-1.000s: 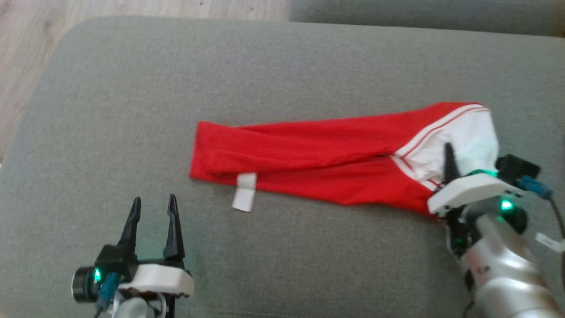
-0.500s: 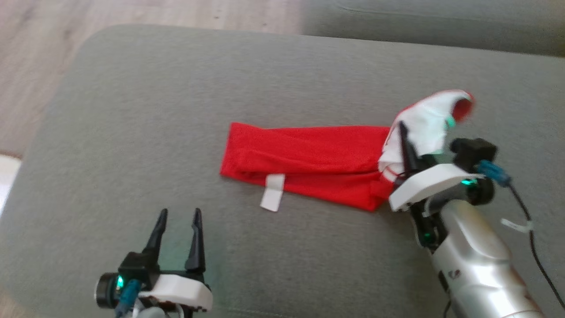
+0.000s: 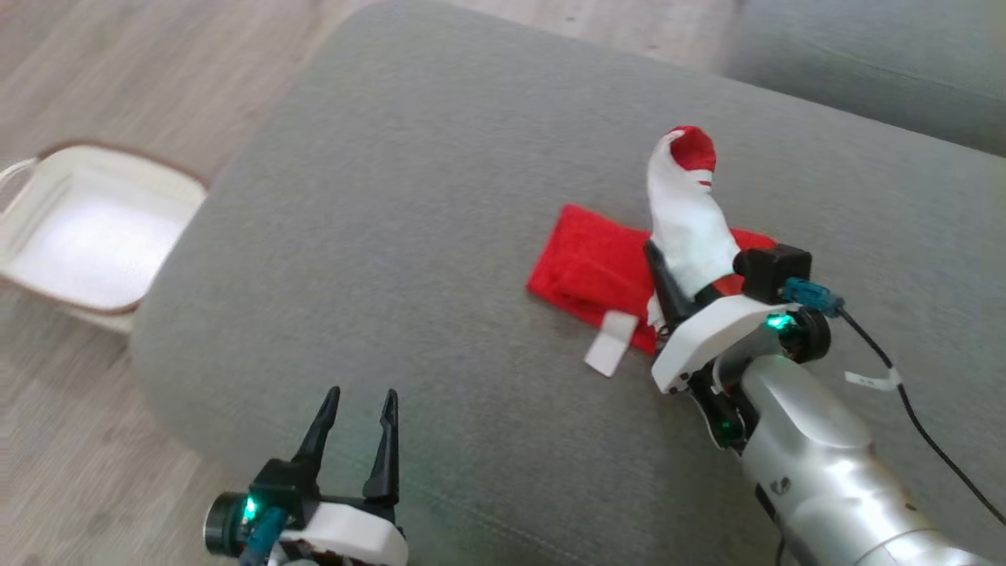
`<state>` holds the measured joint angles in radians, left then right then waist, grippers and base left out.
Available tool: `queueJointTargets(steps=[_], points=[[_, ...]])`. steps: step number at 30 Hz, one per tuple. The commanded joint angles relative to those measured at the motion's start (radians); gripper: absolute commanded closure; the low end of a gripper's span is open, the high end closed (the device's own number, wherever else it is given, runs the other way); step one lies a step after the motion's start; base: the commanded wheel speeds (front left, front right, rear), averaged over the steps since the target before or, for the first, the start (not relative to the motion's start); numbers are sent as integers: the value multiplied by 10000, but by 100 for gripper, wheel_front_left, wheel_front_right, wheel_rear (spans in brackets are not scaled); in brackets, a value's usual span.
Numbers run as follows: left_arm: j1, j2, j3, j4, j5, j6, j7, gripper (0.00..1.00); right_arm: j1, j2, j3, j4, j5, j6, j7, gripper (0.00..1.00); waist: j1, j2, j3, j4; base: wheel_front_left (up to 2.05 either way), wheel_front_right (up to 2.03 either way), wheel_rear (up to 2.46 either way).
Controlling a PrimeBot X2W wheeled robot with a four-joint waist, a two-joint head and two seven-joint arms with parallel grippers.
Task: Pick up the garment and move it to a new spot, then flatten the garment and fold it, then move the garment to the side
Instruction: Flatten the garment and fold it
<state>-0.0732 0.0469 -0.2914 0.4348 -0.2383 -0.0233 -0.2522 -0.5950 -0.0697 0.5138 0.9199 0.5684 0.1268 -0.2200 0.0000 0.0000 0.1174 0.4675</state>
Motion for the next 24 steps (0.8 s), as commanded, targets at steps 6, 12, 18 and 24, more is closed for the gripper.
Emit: queueJointTargets(steps=[6, 12, 18, 24], points=[[-437, 34, 389, -328, -53, 209, -95, 0, -642, 194, 757, -285, 482, 39, -343, 0, 0, 0, 102, -140, 0, 0, 0], [-750, 34, 819, -631, 245, 385, -95, 0, -437, 191, -1229, -783, -1038, 39, -412, 0, 0, 0, 38, -1302, 0, 0, 0], [-950, 33, 1149, -747, 604, 554, -95, 0, 778, 192, -3502, -1919, -2726, 39, -415, 0, 0, 0, -48, -2232, 0, 0, 0], [-957, 34, 1660, -619, 1023, 683, -95, 0, 1943, 193, -4629, -3005, -3651, 39, -416, 0, 0, 0, -180, -3152, 0, 0, 0]])
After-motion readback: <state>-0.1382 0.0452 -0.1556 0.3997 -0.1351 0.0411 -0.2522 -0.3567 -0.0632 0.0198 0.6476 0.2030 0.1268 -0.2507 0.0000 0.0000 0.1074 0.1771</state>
